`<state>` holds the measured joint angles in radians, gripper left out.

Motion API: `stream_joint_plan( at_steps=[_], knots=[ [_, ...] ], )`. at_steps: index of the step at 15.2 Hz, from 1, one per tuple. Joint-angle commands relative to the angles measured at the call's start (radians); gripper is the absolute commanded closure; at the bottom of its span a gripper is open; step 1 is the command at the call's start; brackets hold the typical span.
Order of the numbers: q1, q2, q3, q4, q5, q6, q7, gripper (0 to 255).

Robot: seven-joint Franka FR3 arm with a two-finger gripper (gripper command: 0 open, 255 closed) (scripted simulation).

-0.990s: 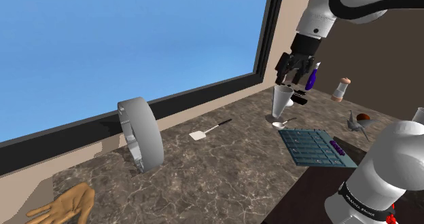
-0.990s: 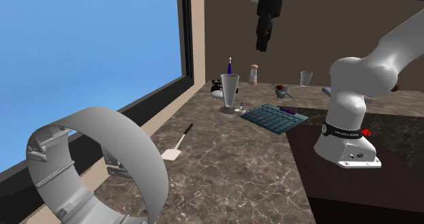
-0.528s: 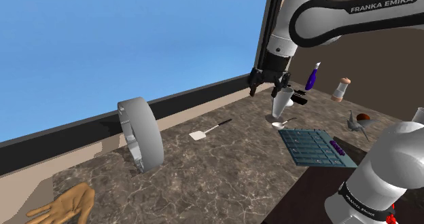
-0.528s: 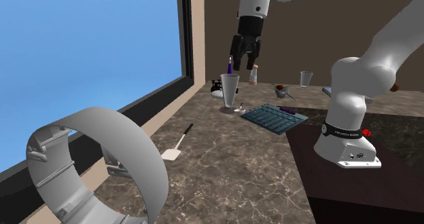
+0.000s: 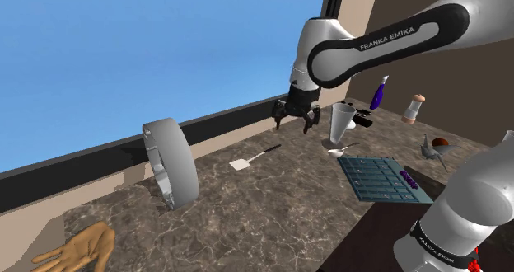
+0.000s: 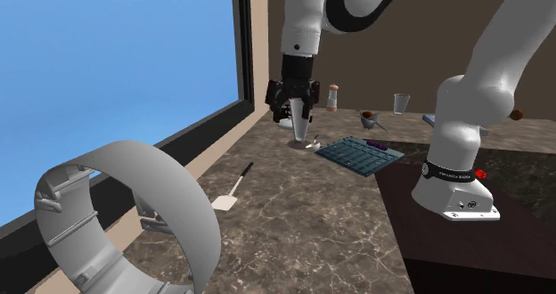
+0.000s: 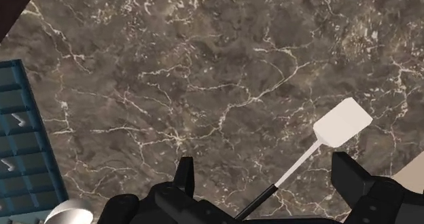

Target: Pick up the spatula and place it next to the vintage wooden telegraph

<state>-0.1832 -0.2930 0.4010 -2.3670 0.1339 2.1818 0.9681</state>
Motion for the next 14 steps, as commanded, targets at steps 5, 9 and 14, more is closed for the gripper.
stream_joint_plan(
  at_steps=[5, 9, 14],
  knots=[
    [-0.063, 0.272, 0.07, 0.131, -0.161, 0.098, 0.35, 0],
    [-0.055, 0.451, 0.056, 0.24, -0.288, 0.125, 0.579, 0],
    [-0.006, 0.656, -0.015, 0.395, -0.393, 0.127, 0.811, 0]
  ],
)
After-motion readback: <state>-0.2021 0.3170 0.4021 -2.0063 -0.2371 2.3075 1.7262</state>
